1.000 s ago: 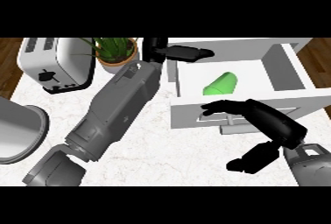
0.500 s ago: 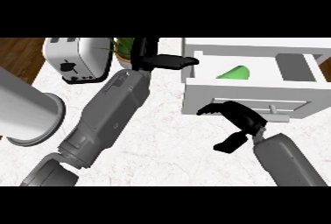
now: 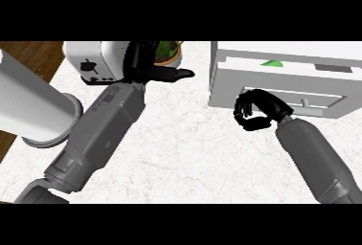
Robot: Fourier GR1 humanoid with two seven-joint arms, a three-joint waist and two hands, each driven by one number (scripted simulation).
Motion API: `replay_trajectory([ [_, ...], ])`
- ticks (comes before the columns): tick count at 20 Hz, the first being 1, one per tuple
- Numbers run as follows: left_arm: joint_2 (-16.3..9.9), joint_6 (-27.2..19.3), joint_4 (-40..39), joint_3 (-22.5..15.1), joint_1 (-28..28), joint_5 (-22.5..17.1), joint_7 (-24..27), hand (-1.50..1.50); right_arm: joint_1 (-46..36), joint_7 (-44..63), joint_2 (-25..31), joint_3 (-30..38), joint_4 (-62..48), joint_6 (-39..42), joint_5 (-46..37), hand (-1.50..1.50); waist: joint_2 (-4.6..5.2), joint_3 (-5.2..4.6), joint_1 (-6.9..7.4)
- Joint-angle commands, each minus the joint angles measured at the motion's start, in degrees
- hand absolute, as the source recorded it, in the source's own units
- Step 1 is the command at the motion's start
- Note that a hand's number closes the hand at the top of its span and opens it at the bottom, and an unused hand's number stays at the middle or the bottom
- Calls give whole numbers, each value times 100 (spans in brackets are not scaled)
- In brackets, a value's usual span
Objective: Pick up the cup, place it into the drawer and close the drawer
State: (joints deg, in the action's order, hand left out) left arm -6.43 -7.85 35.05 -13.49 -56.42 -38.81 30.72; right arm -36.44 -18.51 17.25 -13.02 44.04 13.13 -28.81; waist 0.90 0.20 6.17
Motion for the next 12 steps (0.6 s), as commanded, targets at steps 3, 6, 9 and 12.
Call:
replay_trajectory([
  [3,-181,222,337,-86,508,46,61,-150,-1069,-379,111,735,-1233,-412,199,150,81,8,192],
  [6,-293,296,567,-38,397,-65,-246,-150,-1462,-301,304,992,-1560,-560,263,150,96,12,329],
  [9,-402,475,590,-135,660,22,-133,-150,-1652,-197,568,1263,-1618,-452,475,150,134,7,386],
  [12,-556,591,645,-68,687,-47,-233,-150,-1710,-195,669,1374,-1596,-345,605,150,166,6,442],
])
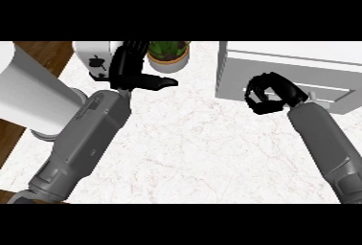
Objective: Pick up the cup, place it into the drawer and close the drawer
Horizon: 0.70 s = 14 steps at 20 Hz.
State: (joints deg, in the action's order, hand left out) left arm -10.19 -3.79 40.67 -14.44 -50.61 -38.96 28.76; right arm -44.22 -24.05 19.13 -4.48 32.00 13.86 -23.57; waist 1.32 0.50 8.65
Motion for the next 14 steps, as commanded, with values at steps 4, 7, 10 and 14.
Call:
replay_trajectory([
  [4,-120,241,213,-70,132,-4,-98,-150,-951,434,601,577,-286,-240,191,150,134,-20,325],
  [7,-115,368,268,-99,222,-32,-120,-150,-931,358,779,635,-144,-33,299,150,135,-24,336],
  [10,-114,429,281,-53,263,-85,-95,-150,-945,423,777,670,-44,124,408,150,179,-32,385],
  [14,-181,467,328,-33,407,-116,-111,-150,-857,426,969,757,73,315,533,150,136,-36,410],
])
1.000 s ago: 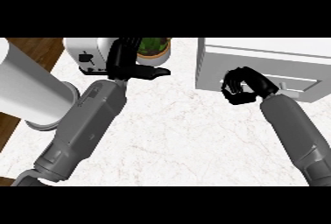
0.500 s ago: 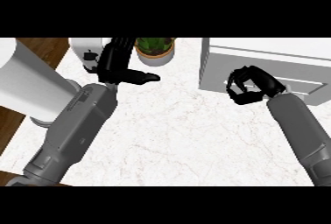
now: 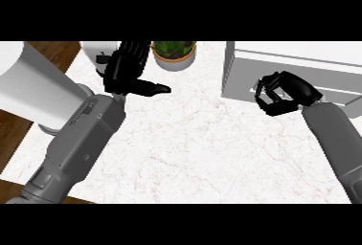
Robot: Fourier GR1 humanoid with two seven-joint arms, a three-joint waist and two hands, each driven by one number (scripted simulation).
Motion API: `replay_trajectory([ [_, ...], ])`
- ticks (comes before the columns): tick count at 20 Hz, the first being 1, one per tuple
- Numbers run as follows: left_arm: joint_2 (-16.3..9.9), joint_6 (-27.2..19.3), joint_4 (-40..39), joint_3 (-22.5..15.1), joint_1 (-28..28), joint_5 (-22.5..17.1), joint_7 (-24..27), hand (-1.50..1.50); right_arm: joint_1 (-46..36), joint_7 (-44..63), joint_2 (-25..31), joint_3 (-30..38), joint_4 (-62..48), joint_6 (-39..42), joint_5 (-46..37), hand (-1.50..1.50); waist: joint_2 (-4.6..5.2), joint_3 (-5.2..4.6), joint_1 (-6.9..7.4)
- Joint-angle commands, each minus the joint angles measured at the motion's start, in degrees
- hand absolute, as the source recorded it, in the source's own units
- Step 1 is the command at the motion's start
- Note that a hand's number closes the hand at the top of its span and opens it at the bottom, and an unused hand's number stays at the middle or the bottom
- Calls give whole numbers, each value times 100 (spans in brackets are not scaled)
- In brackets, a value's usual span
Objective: Pick up the cup, place it into the drawer and close the drawer
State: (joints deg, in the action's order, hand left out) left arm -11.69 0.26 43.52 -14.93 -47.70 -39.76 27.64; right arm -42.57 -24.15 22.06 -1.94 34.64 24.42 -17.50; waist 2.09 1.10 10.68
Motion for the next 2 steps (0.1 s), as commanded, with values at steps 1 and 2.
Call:
replay_trajectory([
  [1,-10,77,74,-34,68,7,6,-150,-1004,435,695,493,-168,-655,-53,150,80,-92,218],
  [2,-32,94,140,4,76,-31,18,-150,-964,472,650,486,-172,-664,-45,150,53,-93,260],
])
